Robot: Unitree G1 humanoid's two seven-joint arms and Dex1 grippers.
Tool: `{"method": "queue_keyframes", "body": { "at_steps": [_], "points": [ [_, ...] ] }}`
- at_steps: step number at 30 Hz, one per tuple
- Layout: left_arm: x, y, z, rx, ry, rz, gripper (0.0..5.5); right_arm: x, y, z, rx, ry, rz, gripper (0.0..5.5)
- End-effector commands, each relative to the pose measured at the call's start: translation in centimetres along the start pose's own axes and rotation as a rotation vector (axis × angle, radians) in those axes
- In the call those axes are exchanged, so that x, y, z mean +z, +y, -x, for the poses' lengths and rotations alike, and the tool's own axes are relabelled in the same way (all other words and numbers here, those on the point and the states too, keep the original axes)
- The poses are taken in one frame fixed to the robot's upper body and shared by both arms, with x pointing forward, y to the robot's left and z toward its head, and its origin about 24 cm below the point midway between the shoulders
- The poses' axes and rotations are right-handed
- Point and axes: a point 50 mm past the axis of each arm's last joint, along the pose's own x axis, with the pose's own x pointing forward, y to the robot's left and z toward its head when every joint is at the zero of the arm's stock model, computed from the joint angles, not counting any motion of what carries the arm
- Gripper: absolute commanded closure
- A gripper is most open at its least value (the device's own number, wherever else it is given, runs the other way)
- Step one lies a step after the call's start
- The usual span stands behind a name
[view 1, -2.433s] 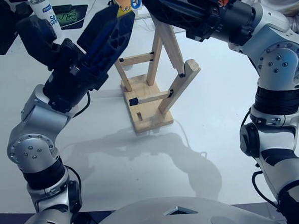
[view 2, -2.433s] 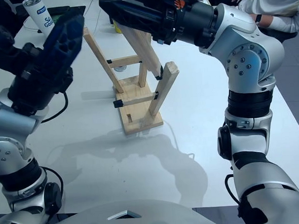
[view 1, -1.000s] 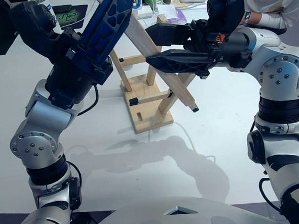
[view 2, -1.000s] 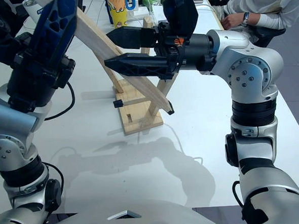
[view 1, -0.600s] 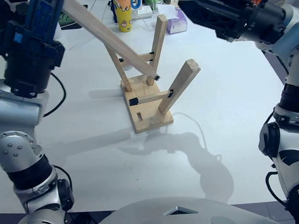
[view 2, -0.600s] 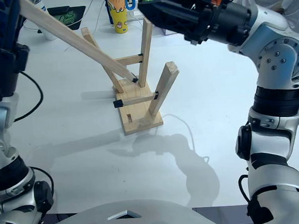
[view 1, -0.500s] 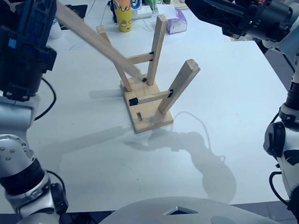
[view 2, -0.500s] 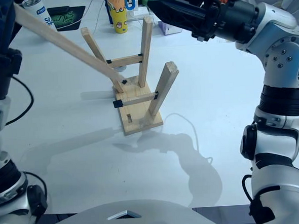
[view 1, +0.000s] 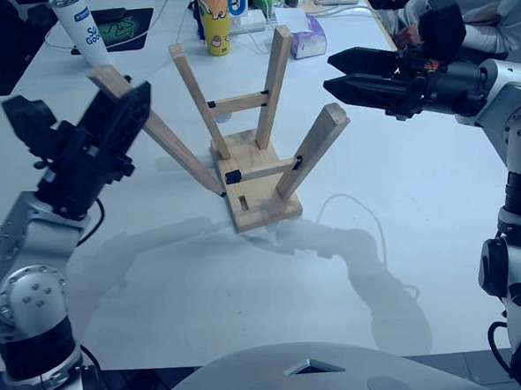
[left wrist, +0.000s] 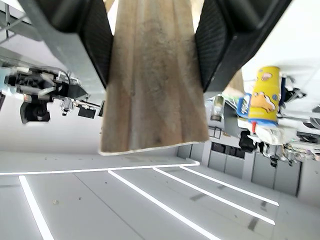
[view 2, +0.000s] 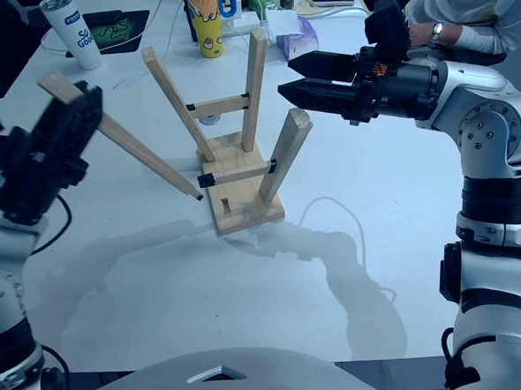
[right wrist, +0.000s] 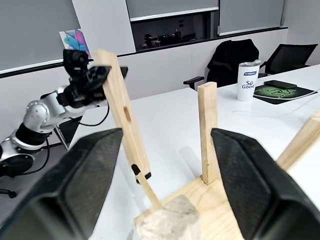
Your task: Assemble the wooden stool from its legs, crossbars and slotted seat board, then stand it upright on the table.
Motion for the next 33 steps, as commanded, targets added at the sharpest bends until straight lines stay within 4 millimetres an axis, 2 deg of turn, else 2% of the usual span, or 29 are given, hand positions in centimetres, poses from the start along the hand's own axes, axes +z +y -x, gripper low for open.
{"method": "queue_keyframes", "body": {
  "at_steps": [1, 7, 14, 19, 25, 28, 33],
  "points": [
    [-2.4, 0.3, -0.3, 0.010, 0.030, -0.006, 3.47, -1.1, 0.1, -0.2, -0.022, 0.059, -0.034, 2.22],
    [-4.1, 0.8, -2.2, 0.024, -0.013, 0.002, 3.47, -1.5, 0.2, -0.6, 0.000, 0.080, -0.059, 2.22],
    [-4.3, 0.0, -3.6, -0.022, -0.059, 0.027, 3.47, -1.3, 0.0, -0.7, 0.009, 0.090, -0.066, 2.22],
    [-6.6, -0.2, -2.9, -0.042, 0.036, 0.053, 3.47, -1.2, -0.1, -0.7, 0.012, 0.089, -0.068, 2.22],
    [-9.0, 1.2, 0.0, -0.016, 0.209, 0.008, 3.49, -1.2, -0.1, -0.7, 0.018, 0.084, -0.066, 2.22],
    [-9.5, 1.7, 0.7, -0.014, 0.247, 0.010, 3.49, -1.2, -0.1, -0.6, 0.015, 0.077, -0.067, 2.22],
    [-9.1, 2.0, 0.9, -0.057, 0.292, -0.026, 3.49, -1.3, -0.1, -0.5, 0.015, 0.081, -0.067, 2.22]
  ]
}}
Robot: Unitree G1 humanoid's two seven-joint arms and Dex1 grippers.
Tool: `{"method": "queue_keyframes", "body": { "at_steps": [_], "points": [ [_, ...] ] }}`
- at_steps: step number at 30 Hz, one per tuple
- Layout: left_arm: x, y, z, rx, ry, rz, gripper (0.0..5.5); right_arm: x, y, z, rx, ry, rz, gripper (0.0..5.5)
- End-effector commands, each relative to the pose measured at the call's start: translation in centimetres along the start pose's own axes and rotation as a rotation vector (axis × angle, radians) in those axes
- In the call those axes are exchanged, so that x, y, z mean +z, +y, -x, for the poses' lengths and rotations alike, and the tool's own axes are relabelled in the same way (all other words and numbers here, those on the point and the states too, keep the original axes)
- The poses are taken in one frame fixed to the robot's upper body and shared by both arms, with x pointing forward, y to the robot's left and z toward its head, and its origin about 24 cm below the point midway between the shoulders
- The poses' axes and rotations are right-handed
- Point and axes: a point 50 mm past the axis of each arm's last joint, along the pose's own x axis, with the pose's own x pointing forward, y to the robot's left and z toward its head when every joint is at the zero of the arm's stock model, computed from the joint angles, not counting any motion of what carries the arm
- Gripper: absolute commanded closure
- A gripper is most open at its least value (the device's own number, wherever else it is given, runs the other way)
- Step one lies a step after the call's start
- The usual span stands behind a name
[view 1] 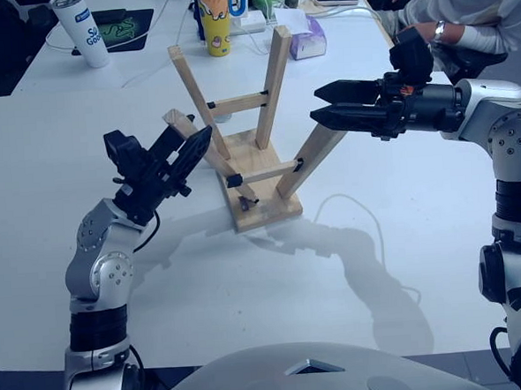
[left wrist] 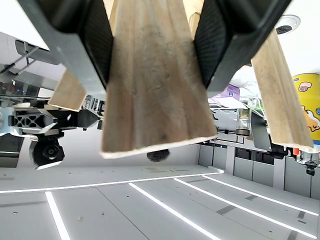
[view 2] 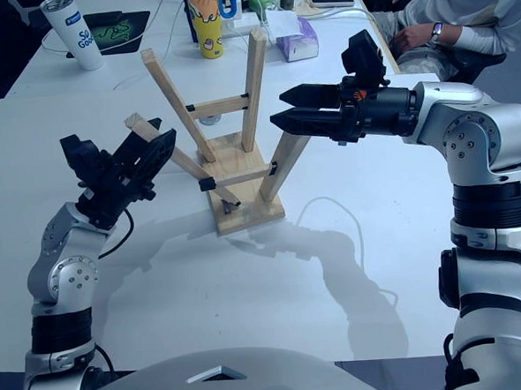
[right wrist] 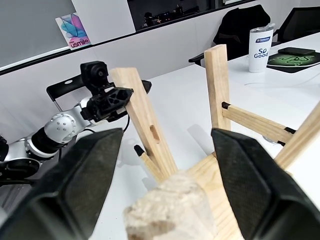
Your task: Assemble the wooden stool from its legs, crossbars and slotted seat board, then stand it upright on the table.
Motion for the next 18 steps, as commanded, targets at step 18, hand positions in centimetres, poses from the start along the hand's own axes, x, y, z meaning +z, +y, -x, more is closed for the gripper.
{"method": "queue_keyframes", "body": {
  "at_steps": [18],
  "points": [
    [0.5, 2.1, 2.6, -0.100, 0.415, -0.044, 3.49, 0.1, -0.3, 0.6, -0.025, 0.002, 0.025, 2.22]
  ]
}}
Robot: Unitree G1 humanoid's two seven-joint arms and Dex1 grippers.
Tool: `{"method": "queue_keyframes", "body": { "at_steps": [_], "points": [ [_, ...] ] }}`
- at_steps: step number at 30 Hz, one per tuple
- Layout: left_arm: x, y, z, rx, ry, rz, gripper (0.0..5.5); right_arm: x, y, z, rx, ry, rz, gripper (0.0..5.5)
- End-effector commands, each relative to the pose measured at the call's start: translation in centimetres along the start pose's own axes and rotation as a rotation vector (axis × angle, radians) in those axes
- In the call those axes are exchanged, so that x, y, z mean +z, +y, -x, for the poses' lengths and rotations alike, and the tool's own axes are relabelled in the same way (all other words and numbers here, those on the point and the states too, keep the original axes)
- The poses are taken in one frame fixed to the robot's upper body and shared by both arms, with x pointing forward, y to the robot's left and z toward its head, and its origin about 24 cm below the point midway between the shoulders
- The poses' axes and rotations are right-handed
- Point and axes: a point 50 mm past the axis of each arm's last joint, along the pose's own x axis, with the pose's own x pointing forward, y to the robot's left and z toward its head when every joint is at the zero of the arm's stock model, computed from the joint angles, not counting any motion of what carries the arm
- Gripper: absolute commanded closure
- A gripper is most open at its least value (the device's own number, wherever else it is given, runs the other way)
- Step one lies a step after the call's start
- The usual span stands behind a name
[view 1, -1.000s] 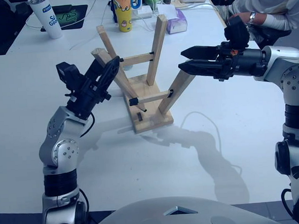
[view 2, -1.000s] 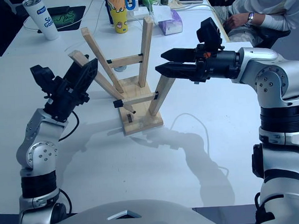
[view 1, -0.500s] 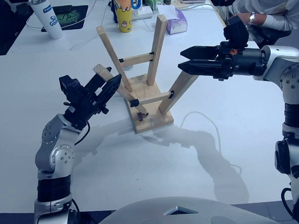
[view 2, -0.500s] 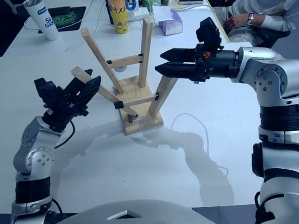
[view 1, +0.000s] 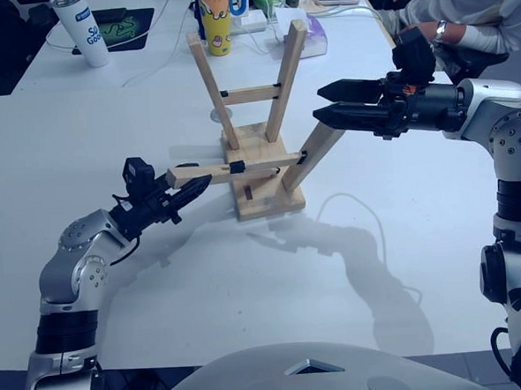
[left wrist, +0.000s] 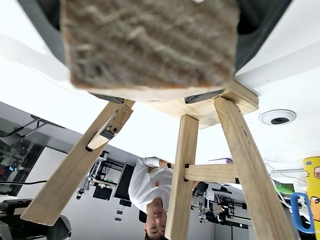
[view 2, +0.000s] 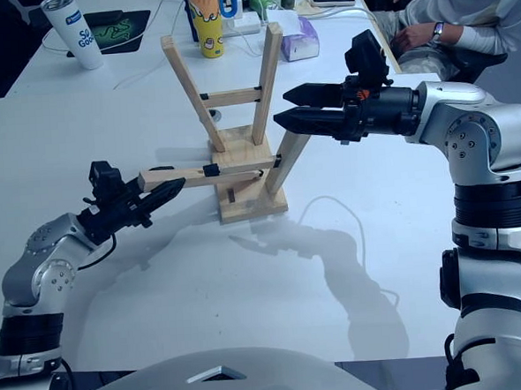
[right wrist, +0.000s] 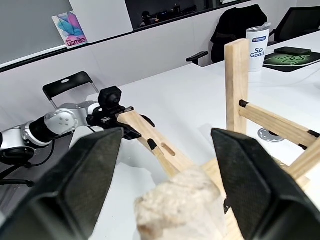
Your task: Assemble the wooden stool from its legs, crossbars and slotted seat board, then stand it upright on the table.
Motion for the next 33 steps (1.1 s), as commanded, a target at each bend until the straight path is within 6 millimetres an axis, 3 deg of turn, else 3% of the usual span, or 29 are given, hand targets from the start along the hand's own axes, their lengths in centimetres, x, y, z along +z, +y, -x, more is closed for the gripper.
{"method": "queue_keyframes", "body": {
  "at_steps": [1, 6, 9, 14, 20, 33],
  "points": [
    [2.8, 0.1, 0.7, -0.056, 0.058, -0.110, 3.49, 0.2, 0.0, 0.3, -0.013, 0.000, 0.016, 2.22],
    [7.4, 0.5, 1.1, -0.093, 0.037, -0.214, 3.49, 0.0, 0.0, 0.4, -0.025, -0.007, 0.013, 2.22],
    [8.8, 0.2, 1.3, -0.156, 0.059, -0.204, 3.49, -0.1, 0.1, 0.5, -0.032, -0.013, 0.011, 2.22],
    [7.5, 0.5, 1.2, -0.231, 0.233, -0.229, 3.49, -0.6, 0.3, 0.5, -0.040, -0.025, 0.004, 2.22],
    [8.5, 2.5, 1.6, -0.211, 0.298, -0.289, 3.49, -1.0, 0.6, 0.5, -0.054, -0.034, 0.001, 2.22],
    [7.6, 1.8, 1.7, -0.277, 0.372, -0.296, 3.49, -2.0, 0.7, 0.7, -0.115, -0.058, -0.022, 2.22]
  ]
}}
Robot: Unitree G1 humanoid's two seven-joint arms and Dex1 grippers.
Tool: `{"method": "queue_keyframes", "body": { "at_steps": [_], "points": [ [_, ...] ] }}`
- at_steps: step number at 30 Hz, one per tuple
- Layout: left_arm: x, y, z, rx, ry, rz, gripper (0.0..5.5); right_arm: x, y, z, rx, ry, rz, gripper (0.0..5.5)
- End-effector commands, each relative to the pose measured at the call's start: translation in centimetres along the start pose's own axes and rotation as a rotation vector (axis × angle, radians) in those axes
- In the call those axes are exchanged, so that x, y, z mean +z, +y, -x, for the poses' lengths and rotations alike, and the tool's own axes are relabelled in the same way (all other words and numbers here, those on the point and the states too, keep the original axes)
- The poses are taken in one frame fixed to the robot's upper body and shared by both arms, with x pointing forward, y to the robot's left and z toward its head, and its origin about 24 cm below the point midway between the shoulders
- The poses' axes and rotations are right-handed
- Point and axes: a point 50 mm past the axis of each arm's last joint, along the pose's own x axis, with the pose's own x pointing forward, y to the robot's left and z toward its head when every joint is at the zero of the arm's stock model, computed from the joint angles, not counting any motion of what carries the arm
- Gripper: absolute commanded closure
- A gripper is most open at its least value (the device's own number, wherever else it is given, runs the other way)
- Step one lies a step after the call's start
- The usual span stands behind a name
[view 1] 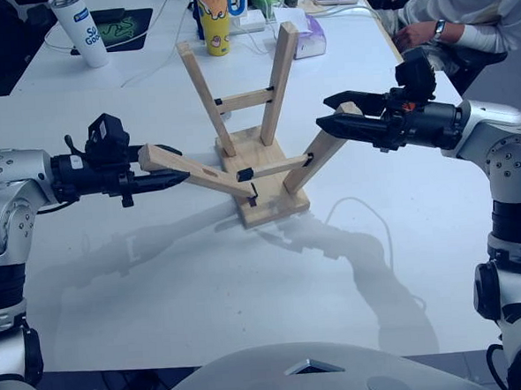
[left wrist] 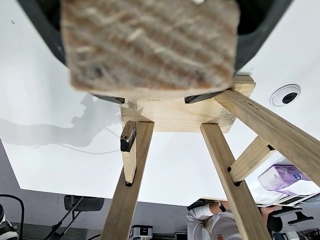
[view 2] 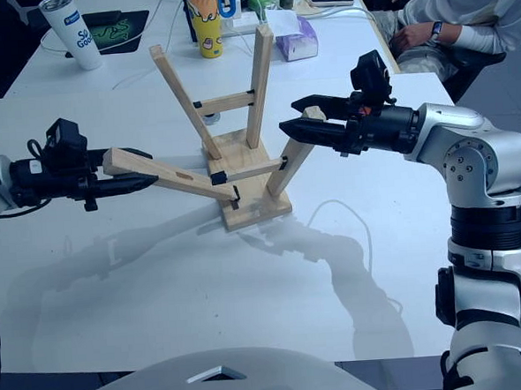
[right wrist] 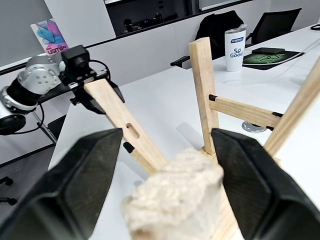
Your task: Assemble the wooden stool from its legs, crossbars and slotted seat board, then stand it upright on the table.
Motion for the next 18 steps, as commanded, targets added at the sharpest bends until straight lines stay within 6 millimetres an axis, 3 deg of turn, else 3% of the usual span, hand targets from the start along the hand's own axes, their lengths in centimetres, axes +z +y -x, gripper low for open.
{"method": "queue_keyframes", "body": {
  "at_steps": [1, 18],
  "points": [
    [-0.3, -0.2, 0.2, -0.021, 0.057, -0.003, 3.49, 0.0, 0.3, 0.1, -0.011, -0.026, -0.002, 2.22],
    [0.8, -0.5, 0.4, -0.058, 0.150, -0.003, 3.49, -1.2, 1.0, 0.3, -0.064, -0.062, -0.024, 2.22]
  ]
}}
